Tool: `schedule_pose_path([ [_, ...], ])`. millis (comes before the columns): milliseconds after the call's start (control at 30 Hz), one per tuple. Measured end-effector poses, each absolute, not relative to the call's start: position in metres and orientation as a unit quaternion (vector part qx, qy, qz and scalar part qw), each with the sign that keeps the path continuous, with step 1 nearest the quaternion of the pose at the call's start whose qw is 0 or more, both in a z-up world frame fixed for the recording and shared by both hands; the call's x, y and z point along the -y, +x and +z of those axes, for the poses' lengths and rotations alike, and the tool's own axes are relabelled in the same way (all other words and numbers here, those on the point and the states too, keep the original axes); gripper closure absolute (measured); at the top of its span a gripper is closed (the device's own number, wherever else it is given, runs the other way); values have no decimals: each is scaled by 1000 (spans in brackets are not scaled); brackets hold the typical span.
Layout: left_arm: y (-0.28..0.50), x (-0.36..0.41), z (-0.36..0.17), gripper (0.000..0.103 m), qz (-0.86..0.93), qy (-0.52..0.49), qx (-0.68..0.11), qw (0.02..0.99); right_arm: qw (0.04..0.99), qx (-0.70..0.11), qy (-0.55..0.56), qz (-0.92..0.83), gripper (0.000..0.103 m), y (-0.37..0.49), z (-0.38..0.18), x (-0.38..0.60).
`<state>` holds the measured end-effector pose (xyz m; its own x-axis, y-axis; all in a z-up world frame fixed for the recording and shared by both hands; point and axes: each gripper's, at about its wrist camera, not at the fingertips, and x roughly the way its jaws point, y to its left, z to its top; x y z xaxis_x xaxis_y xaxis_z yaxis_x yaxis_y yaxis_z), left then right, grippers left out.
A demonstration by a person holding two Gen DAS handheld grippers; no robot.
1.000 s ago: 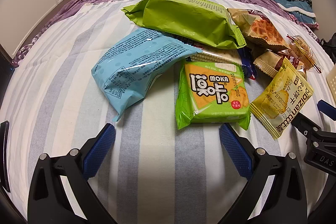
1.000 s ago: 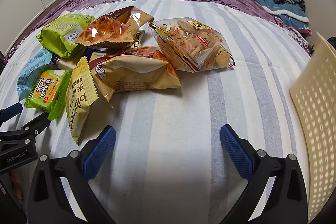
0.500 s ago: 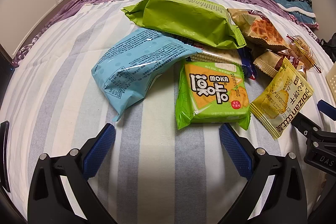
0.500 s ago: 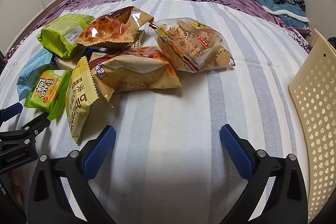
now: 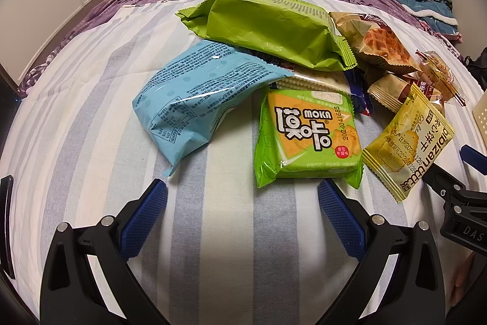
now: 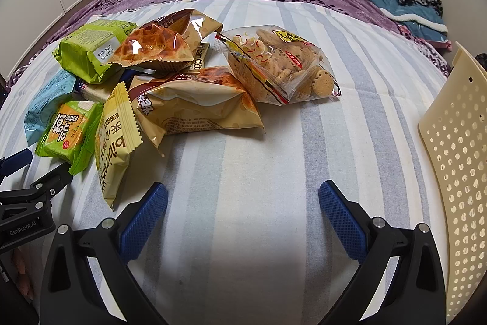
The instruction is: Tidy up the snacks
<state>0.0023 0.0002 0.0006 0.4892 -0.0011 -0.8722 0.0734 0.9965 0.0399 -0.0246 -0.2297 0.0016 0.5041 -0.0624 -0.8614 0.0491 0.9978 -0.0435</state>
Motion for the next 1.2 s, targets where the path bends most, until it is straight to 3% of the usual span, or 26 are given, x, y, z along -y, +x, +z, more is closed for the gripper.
schedule_pose_path([
  [700,-5,-2,4,2,-23,33,-504,863,867,-499,-5,-16,5,-35,9,233],
  [1200,-13,-18,30,2,-23,-1,-488,873,888,-454,53,49,5,-54,40,230],
])
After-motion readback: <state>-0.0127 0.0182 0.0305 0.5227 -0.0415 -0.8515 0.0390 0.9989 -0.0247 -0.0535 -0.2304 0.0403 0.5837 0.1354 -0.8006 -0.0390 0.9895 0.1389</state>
